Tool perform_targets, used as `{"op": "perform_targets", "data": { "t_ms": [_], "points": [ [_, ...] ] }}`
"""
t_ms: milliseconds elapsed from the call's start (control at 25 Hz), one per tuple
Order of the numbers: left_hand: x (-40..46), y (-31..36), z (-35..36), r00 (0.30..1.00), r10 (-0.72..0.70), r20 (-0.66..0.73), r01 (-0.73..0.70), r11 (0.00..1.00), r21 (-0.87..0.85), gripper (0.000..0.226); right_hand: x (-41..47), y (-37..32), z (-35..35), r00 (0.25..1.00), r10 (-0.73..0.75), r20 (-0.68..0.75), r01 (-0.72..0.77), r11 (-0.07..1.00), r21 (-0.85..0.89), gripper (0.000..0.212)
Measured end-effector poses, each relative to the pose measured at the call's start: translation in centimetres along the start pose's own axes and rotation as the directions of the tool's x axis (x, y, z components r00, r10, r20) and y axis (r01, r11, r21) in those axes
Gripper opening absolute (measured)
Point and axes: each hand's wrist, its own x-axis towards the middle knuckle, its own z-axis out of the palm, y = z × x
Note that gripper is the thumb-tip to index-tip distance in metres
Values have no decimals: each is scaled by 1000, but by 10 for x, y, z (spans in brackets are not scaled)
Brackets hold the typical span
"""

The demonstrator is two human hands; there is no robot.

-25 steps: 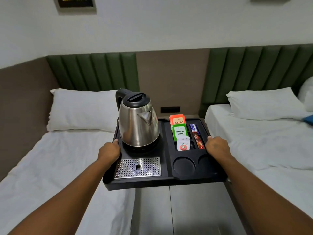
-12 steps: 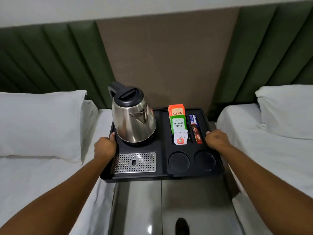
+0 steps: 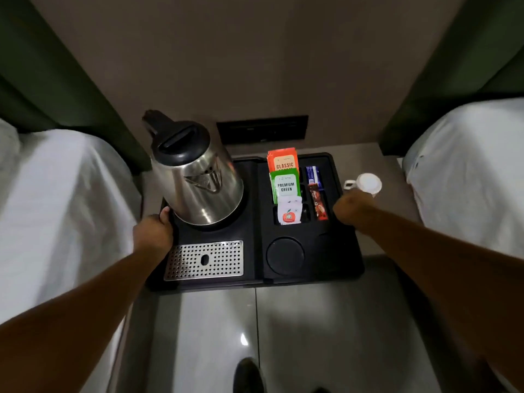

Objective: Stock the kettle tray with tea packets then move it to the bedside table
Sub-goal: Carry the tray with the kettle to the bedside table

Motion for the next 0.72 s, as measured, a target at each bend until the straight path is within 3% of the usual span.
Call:
{"op": "perform_targets", "data": {
  "t_ms": [240, 320, 400, 720],
  "points": [
    [48, -25, 80, 998, 62, -17, -61, 997, 45, 59, 70, 7, 75, 997, 63, -33, -63, 998, -6, 16],
    [58, -20, 89, 999, 38, -25, -38, 999, 12, 56, 80, 6, 82, 995, 87, -48, -89, 995, -50, 25],
    [64, -15, 93, 1000, 7, -28, -7, 1000, -15, 54, 86, 0, 83, 991, 84, -106, -98, 986, -138, 19],
    [66, -14, 102, 997, 24, -78, -26, 999, -21, 47, 91, 4, 82, 974, 70, -214, -86, 994, -66, 26]
  ]
}}
